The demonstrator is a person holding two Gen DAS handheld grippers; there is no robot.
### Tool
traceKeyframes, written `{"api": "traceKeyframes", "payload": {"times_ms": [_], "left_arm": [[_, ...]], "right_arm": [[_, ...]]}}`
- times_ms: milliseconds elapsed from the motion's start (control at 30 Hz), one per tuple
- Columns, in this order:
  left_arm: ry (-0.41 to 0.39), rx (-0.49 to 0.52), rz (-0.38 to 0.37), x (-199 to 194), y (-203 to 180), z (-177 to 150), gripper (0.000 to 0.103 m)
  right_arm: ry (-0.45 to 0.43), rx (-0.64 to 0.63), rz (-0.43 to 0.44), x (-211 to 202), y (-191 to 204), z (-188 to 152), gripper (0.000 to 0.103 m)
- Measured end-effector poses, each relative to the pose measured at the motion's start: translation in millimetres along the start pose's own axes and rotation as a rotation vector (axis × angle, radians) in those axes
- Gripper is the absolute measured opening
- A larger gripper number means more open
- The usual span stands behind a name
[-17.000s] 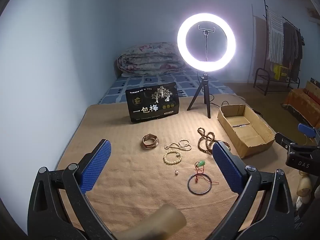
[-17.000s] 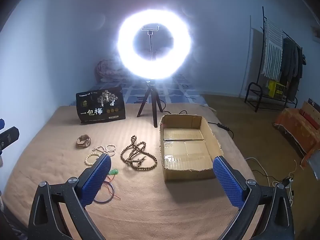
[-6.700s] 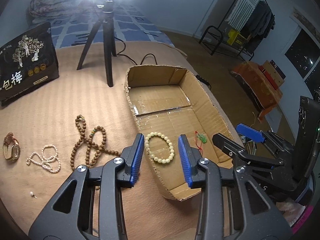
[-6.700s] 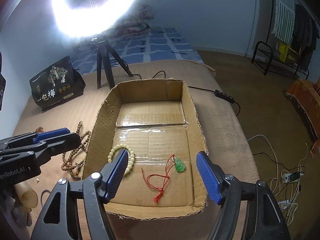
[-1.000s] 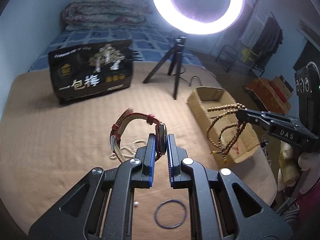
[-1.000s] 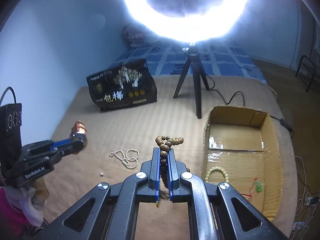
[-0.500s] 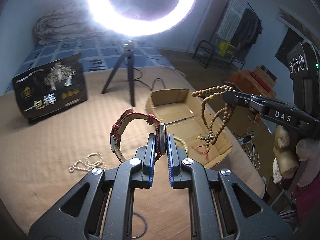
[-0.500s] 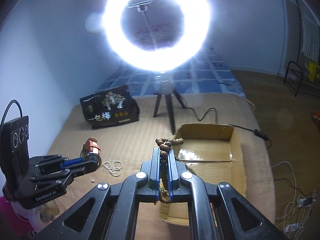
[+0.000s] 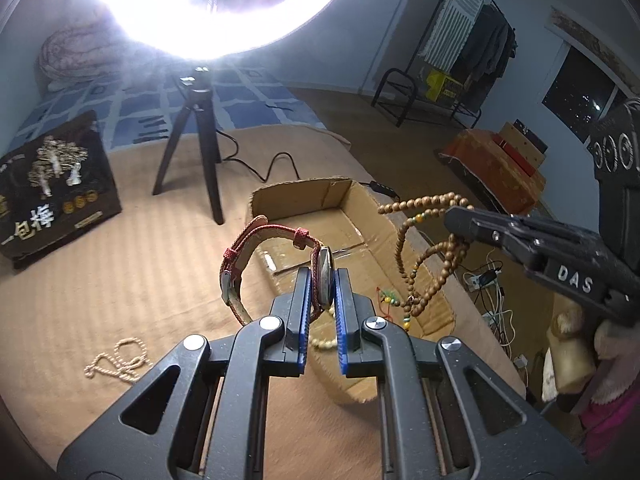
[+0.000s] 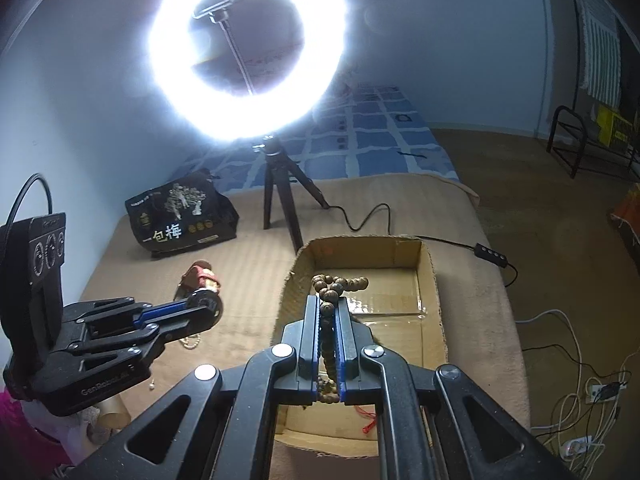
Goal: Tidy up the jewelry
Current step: 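Lift and carry the watch in the left tool while the right tool carries the mala to the box, then open the left tool to drop the watch while the right tool drops the mala into the box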
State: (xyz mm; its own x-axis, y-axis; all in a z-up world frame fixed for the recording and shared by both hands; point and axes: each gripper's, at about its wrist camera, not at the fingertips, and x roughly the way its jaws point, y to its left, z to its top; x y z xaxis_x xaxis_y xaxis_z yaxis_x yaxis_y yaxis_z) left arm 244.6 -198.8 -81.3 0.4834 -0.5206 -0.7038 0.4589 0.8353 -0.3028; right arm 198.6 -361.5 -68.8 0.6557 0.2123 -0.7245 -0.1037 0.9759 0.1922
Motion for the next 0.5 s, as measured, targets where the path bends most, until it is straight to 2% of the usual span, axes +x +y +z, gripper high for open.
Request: {"api": "traceKeyframes", "payload": {"times_ms": [500], "left_arm": [[0.048, -0.003, -0.002, 74, -14, 21, 0.009]], "right_arm": [[0.065, 0.074, -0.016, 48, -40, -20, 0.004]]}}
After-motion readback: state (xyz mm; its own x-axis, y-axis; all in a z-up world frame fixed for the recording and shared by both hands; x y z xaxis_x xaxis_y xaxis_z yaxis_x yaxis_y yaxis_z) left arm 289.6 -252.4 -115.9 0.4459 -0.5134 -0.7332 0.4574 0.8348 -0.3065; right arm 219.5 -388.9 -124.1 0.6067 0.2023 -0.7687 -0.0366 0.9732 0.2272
